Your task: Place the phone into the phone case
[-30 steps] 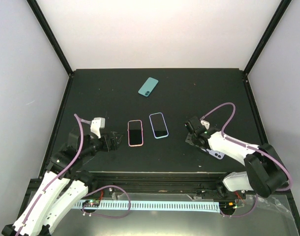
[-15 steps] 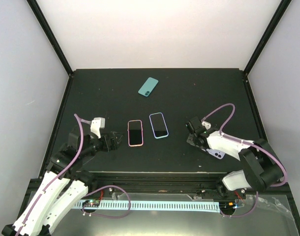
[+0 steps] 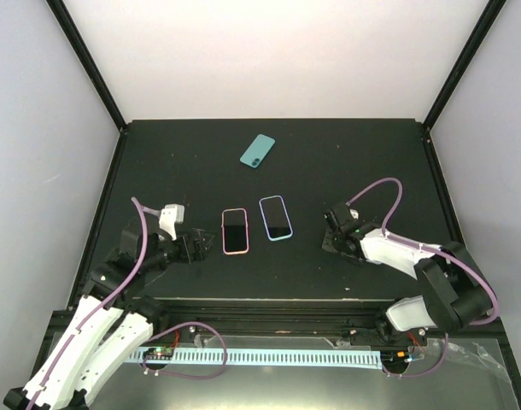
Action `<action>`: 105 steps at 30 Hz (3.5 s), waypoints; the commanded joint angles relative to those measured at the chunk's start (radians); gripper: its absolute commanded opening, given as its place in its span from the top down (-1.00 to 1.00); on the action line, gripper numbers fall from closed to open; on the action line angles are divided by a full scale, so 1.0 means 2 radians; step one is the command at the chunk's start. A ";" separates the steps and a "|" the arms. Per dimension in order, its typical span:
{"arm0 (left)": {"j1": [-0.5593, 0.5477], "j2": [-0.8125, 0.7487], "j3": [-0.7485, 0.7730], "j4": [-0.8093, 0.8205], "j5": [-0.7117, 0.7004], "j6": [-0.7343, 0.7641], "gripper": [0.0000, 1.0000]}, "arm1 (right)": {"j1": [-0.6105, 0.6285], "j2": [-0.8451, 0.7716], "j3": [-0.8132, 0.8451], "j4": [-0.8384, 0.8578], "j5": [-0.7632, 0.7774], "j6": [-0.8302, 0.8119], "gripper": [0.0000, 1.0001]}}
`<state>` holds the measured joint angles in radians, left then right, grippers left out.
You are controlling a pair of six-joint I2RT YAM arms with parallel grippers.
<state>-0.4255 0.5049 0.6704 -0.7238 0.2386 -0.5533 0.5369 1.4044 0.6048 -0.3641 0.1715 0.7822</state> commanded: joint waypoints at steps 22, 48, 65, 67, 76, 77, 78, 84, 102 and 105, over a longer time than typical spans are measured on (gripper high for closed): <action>0.002 0.044 -0.008 0.035 -0.004 -0.012 -0.98 | 0.210 -0.043 -0.049 0.080 -0.152 -0.084 0.93; 0.027 0.495 0.269 0.171 -0.088 0.081 -0.98 | 0.210 -0.326 0.051 -0.100 0.009 -0.041 -1.00; 0.069 0.953 0.767 0.046 -0.036 0.070 -0.98 | 0.208 -0.358 0.084 -0.111 0.024 -0.040 -1.00; 0.083 0.970 0.769 0.078 0.002 0.037 -0.98 | 0.208 -0.358 0.086 -0.115 0.027 -0.043 -1.00; 0.112 1.044 0.775 0.217 0.132 -0.111 -0.94 | 0.208 -0.370 0.092 -0.136 0.045 -0.036 -1.00; 0.114 1.053 0.775 0.236 0.142 -0.126 -0.93 | 0.208 -0.371 0.094 -0.137 0.045 -0.034 -1.00; 0.114 1.061 0.776 0.249 0.152 -0.141 -0.92 | 0.207 -0.372 0.094 -0.139 0.044 -0.032 -1.00; 0.107 1.101 0.822 0.245 0.172 -0.168 -0.90 | 0.208 -0.377 0.095 -0.143 0.045 -0.026 -1.00; 0.048 1.095 0.788 0.206 0.209 -0.123 -0.90 | 0.208 -0.409 0.073 -0.144 0.036 -0.005 -1.00; 0.037 1.092 0.784 0.202 0.208 -0.106 -0.88 | 0.208 -0.415 0.068 -0.144 0.034 -0.002 -1.00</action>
<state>-0.3107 2.6907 2.2734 -0.2226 0.6373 -0.8242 0.9531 0.5926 0.7609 -0.6468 0.2333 0.7586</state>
